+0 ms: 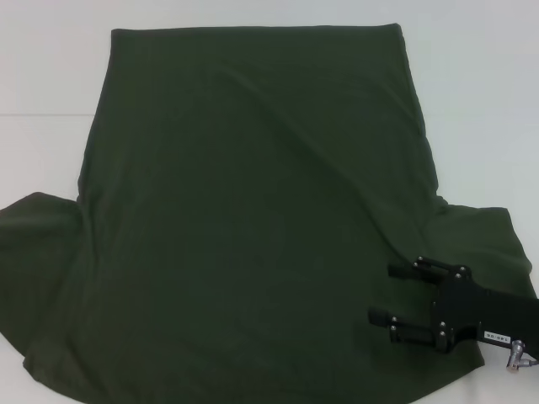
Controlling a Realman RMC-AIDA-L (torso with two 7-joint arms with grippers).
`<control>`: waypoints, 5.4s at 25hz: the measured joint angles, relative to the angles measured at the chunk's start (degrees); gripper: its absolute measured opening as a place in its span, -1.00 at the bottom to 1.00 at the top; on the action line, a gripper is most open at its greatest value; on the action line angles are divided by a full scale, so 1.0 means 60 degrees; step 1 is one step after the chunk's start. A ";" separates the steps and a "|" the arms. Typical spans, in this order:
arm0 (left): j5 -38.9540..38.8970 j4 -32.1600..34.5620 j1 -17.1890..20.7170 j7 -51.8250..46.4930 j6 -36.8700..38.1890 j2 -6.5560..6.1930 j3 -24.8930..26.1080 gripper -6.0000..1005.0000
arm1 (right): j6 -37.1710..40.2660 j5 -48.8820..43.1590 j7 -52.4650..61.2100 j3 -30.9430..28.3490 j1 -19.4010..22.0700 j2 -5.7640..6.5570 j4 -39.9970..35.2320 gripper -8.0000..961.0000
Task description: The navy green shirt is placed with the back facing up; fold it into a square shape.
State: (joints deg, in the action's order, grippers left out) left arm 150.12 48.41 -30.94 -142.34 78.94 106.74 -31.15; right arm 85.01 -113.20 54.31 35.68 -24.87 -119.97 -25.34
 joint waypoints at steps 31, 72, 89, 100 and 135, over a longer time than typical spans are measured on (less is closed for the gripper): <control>-0.0103 0.0478 -0.1443 -0.0894 0.1947 0.0313 0.0004 -0.97 | 0.0028 0.0000 0.0000 0.0005 -0.0015 0.0000 0.0047 0.71; -0.2936 -0.1712 -0.0472 -0.0593 0.1000 0.1216 0.0625 0.03 | -0.0101 0.0001 0.0000 -0.0014 -0.0225 -0.0015 0.0063 0.71; -0.4023 -0.4025 0.0890 -0.0814 0.0528 0.1108 0.2213 0.52 | -0.0216 0.0068 0.0067 -0.0044 -0.0244 -0.0013 0.0064 0.72; -0.4101 -0.4131 0.0871 -0.1033 -0.0660 0.1189 0.2299 0.52 | -0.0254 0.0090 0.0100 -0.0044 -0.0246 0.0000 0.0056 0.72; -0.3967 -0.4091 0.0425 -0.0553 -0.1766 0.1253 0.2012 -0.18 | -0.0365 0.0229 0.0103 -0.0044 -0.0300 0.0000 -0.0014 0.71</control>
State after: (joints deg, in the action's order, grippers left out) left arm 126.31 23.87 -28.39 -145.66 68.34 114.26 -19.08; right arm 82.82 -111.83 54.93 35.42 -26.68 -119.97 -25.43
